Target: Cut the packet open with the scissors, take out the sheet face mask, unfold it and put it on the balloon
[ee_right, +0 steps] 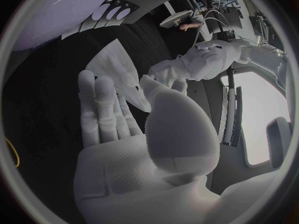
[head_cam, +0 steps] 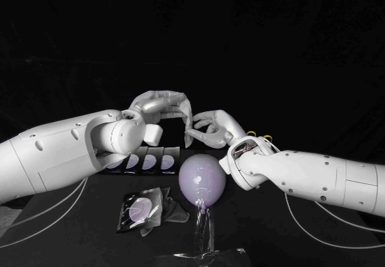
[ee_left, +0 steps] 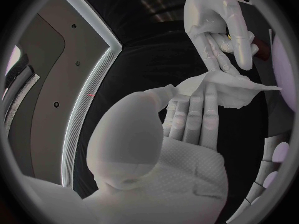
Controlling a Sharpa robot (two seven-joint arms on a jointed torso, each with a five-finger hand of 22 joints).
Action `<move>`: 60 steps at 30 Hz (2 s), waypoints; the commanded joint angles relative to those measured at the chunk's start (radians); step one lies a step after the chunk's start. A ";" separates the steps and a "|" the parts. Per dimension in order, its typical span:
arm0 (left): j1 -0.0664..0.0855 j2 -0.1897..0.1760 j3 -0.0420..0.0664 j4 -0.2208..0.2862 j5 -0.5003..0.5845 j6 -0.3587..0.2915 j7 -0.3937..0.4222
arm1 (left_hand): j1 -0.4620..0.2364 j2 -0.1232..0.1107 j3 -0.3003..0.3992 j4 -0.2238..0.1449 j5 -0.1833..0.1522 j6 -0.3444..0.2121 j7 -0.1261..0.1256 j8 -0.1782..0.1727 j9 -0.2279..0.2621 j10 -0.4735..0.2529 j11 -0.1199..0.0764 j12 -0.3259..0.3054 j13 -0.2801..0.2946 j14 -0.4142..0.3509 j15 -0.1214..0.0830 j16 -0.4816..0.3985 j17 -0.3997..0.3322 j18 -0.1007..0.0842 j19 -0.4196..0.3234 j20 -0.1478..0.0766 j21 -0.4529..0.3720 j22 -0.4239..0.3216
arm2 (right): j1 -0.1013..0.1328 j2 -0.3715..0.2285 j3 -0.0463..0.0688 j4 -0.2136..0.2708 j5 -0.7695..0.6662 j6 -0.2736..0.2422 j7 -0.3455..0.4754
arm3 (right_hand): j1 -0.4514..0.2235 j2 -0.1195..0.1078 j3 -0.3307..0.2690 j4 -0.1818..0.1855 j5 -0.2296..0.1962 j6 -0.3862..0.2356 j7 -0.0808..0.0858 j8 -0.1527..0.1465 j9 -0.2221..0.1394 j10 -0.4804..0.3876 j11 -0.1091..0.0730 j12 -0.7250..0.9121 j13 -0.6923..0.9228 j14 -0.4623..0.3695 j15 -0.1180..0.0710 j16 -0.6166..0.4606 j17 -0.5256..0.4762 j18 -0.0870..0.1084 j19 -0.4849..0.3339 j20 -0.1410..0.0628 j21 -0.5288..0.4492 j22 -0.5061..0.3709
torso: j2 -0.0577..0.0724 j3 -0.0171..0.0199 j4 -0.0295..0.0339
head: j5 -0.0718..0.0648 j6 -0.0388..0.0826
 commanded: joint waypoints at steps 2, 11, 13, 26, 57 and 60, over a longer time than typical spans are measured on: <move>0.000 0.004 0.001 0.003 -0.005 -0.001 -0.001 | -0.005 0.007 0.012 -0.001 0.003 0.009 0.004 -0.009 -0.012 -0.005 0.001 -0.006 -0.001 -0.012 0.000 -0.009 -0.004 0.010 -0.009 0.002 -0.005 -0.001 | 0.001 0.013 0.002 -0.009 -0.041 -0.017 -0.055 | -0.008 0.006 -0.011 0.002 0.002 -0.009 0.043 -0.003 -0.002 -0.006 0.002 0.000 -0.006 -0.002 0.003 0.007 -0.002 0.020 0.000 0.010 -0.004 -0.002 | -0.001 0.0012 -0.0001 | -0.001 0.000; -0.001 0.007 -0.001 0.006 -0.022 0.001 -0.010 | -0.008 0.004 0.023 -0.001 0.004 0.021 0.007 -0.034 -0.029 -0.006 0.007 -0.019 -0.001 -0.059 0.017 -0.051 -0.026 0.011 -0.024 0.010 -0.011 -0.002 | 0.001 0.027 0.005 -0.016 -0.026 -0.042 -0.043 | -0.018 0.013 -0.054 0.026 0.005 -0.008 0.043 0.000 -0.006 -0.002 0.002 0.010 -0.033 -0.013 0.004 0.017 -0.012 0.020 0.000 0.011 -0.008 -0.008 | -0.001 0.0009 -0.0010 | -0.001 -0.003; -0.001 0.008 -0.001 0.006 -0.024 0.001 -0.012 | -0.008 0.003 0.025 -0.002 0.004 0.026 0.009 -0.040 -0.033 -0.003 0.009 -0.021 -0.001 -0.079 0.023 -0.067 -0.036 0.011 -0.026 0.012 -0.012 -0.002 | 0.002 0.029 0.005 -0.017 -0.025 -0.044 -0.042 | -0.019 0.012 -0.063 0.030 0.009 -0.008 0.044 0.000 -0.007 -0.002 0.003 0.012 -0.038 -0.015 0.005 0.019 -0.014 0.020 -0.001 0.012 -0.009 -0.009 | -0.002 0.0008 -0.0011 | -0.003 -0.002; -0.002 0.009 -0.002 0.012 -0.029 0.014 -0.022 | -0.018 0.002 0.037 0.002 0.004 0.045 0.018 -0.088 -0.067 -0.014 0.020 -0.050 -0.002 -0.101 0.035 -0.095 -0.063 0.012 -0.035 0.019 -0.015 -0.001 | 0.004 0.049 0.006 -0.041 -0.025 -0.026 -0.071 | 0.088 0.120 -0.017 0.001 -0.005 0.031 0.030 0.013 -0.012 0.040 -0.011 0.055 -0.087 -0.014 -0.006 0.073 -0.030 0.021 0.009 0.004 0.012 0.005 | -0.001 0.0002 -0.0008 | -0.007 -0.014; -0.003 0.021 -0.002 0.020 -0.072 0.038 0.002 | -0.059 -0.038 0.034 0.018 0.003 0.018 0.075 -0.296 -0.198 -0.179 0.077 -0.085 -0.004 -0.184 0.076 -0.101 -0.126 0.008 -0.070 0.043 -0.036 -0.005 | 0.004 0.084 0.005 -0.069 0.040 -0.004 -0.039 | 0.043 0.081 0.411 -0.189 0.168 0.165 -0.007 0.034 -0.028 0.186 -0.051 0.069 -0.163 0.055 -0.045 0.226 -0.010 -0.007 0.075 -0.035 0.318 0.211 | -0.001 0.0009 -0.0013 | -0.010 -0.019; -0.003 0.021 -0.002 0.022 -0.112 0.040 0.008 | -0.071 -0.053 0.022 0.024 0.003 0.007 0.080 -0.321 -0.214 -0.201 0.082 -0.085 -0.004 -0.195 0.081 -0.099 -0.132 0.006 -0.091 0.051 -0.048 -0.006 | 0.004 0.083 0.005 -0.069 0.070 -0.002 -0.020 | 0.030 0.089 0.427 -0.200 0.157 0.174 -0.011 0.039 -0.025 0.200 -0.054 0.063 -0.163 0.058 -0.047 0.228 -0.012 -0.008 0.073 -0.037 0.331 0.222 | -0.001 0.0011 -0.0020 | -0.011 -0.019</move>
